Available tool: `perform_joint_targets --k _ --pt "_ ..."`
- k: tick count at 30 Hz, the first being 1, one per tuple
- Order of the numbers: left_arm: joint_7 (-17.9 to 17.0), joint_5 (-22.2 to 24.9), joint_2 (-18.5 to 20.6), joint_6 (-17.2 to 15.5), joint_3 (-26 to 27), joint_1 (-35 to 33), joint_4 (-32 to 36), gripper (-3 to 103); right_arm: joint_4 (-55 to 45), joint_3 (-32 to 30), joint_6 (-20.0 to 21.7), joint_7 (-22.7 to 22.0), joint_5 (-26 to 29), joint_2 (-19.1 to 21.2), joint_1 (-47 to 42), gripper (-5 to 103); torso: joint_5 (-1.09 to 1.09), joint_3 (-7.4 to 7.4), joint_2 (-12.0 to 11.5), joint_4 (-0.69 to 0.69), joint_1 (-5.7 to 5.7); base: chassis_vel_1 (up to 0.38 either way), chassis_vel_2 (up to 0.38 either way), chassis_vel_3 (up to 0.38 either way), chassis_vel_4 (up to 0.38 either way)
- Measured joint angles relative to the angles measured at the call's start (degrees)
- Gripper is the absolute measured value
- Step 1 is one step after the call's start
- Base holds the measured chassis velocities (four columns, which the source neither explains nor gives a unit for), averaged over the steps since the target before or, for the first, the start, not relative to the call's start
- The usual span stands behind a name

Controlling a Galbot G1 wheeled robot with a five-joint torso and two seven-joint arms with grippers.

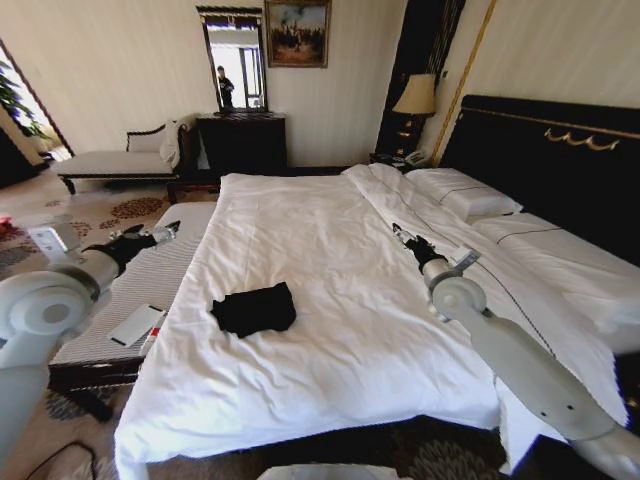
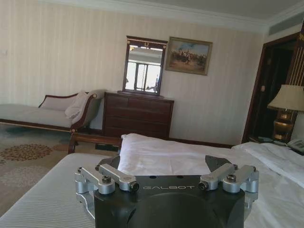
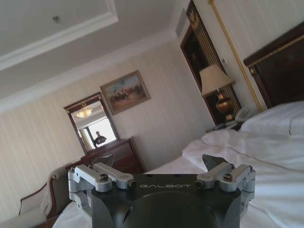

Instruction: Fold the clothes on the bed.

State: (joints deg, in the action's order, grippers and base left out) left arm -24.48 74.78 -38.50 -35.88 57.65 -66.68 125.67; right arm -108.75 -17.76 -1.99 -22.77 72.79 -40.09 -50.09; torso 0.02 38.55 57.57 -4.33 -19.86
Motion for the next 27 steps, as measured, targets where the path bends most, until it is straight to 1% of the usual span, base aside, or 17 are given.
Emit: perform_joint_targets --k 1,3,4,5,6,7,8,9,10,11,12,14,15,16,19,24,27 --pt "-0.10 0.75 -0.84 -0.13 4.26 -3.25 2.21 100 -1.94 -4.67 -0.99 3.11 -1.42 0.53 -3.45 100 0.00 0.00 0.00 -0.01 -0.01 0.000 0.000 0.000 0.000" --pt "-0.08 0.78 -1.08 -0.14 5.53 -4.38 2.95 100 -2.70 -6.14 -1.27 4.00 -1.81 0.68 -4.56 100 0.00 0.00 0.00 0.00 -0.01 0.000 0.000 0.000 0.000" --pt "0.69 0.05 -2.81 0.22 12.23 -11.30 6.60 100 -7.18 -13.86 -2.31 7.30 -4.16 0.97 -10.88 100 0.01 -0.01 0.00 0.02 0.00 0.000 0.000 0.000 0.000" --pt "1.54 -0.77 -4.20 1.04 15.36 -15.27 8.68 100 -9.51 -17.87 -2.78 8.34 -5.70 0.80 -14.38 100 -0.01 -0.01 0.01 0.05 0.00 0.000 0.000 0.000 0.000" --pt "1.54 -0.77 -4.20 1.04 15.36 -15.27 8.68 100 -9.51 -17.87 -2.78 8.34 -5.70 0.80 -14.38 100 -0.01 -0.01 0.01 0.05 0.00 0.000 0.000 0.000 0.000" --pt "1.95 -1.60 -5.40 2.02 17.22 -18.07 10.09 100 -11.41 -21.18 -3.16 9.27 -7.11 0.45 -17.58 100 -0.02 -0.01 0.01 0.06 0.01 0.000 0.000 0.000 0.000" --pt "2.23 -2.64 -6.87 3.43 18.62 -20.66 11.32 100 -13.25 -24.51 -3.34 10.13 -8.71 -0.10 -21.19 100 -0.02 -0.02 0.01 0.05 0.01 0.000 0.000 0.000 0.000" --pt "2.78 -5.06 -9.70 6.60 20.02 -24.67 12.98 100 -16.05 -29.77 -3.85 11.28 -12.02 -1.47 -27.59 100 -0.01 -0.02 0.02 0.01 0.02 0.000 0.000 0.000 0.000" --pt "3.53 -7.95 -12.45 10.08 20.17 -27.60 14.08 100 -17.62 -32.39 -5.21 12.03 -14.62 -2.76 -31.60 100 -0.02 -0.02 0.02 0.00 0.02 0.000 0.000 0.000 0.000" --pt "4.24 -10.71 -14.59 12.60 19.71 -29.36 14.68 100 -18.94 -34.12 -6.53 12.49 -16.91 -4.11 -35.00 100 -0.03 -0.02 0.02 0.01 0.02 0.000 0.000 0.000 0.000" --pt "4.24 -10.71 -14.59 12.60 19.71 -29.36 14.68 100 -18.94 -34.12 -6.53 12.49 -16.91 -4.11 -35.00 100 -0.03 -0.02 0.02 0.01 0.02 0.000 0.000 0.000 0.000" --pt "5.50 -18.91 -19.94 16.68 15.63 -31.48 15.22 100 -21.22 -35.76 -7.77 13.18 -20.78 -7.89 -41.21 100 0.00 -0.02 0.02 0.02 0.03 0.000 0.000 0.000 0.000" --pt "5.84 -21.52 -21.07 17.79 13.93 -31.51 14.99 100 -21.37 -35.69 -7.93 13.27 -21.68 -8.63 -41.93 100 0.00 -0.02 0.02 0.01 0.02 0.000 0.000 0.000 0.000" --pt "5.84 -21.52 -21.07 17.79 13.93 -31.51 14.99 100 -21.37 -35.69 -7.93 13.27 -21.68 -8.63 -41.93 100 0.00 -0.02 0.02 0.01 0.02 0.000 0.000 0.000 0.000" --pt "8.35 -33.53 -25.50 22.66 6.06 -30.62 12.50 100 -20.15 -33.96 -9.09 14.72 -29.08 -12.07 -43.90 100 -0.02 0.00 0.01 0.02 0.01 0.000 0.000 0.000 0.000" --pt "9.71 -35.62 -28.29 23.84 1.17 -30.28 10.80 100 -18.13 -33.20 -10.16 16.25 -34.28 -13.14 -46.02 100 -0.01 0.00 0.01 0.01 0.00 0.000 0.000 0.000 0.000" --pt "10.61 -35.55 -28.79 24.04 0.87 -30.49 10.37 100 -17.49 -33.20 -10.58 16.67 -35.21 -12.96 -46.21 100 -0.01 0.00 0.01 0.01 0.00 0.000 0.000 0.000 0.000"
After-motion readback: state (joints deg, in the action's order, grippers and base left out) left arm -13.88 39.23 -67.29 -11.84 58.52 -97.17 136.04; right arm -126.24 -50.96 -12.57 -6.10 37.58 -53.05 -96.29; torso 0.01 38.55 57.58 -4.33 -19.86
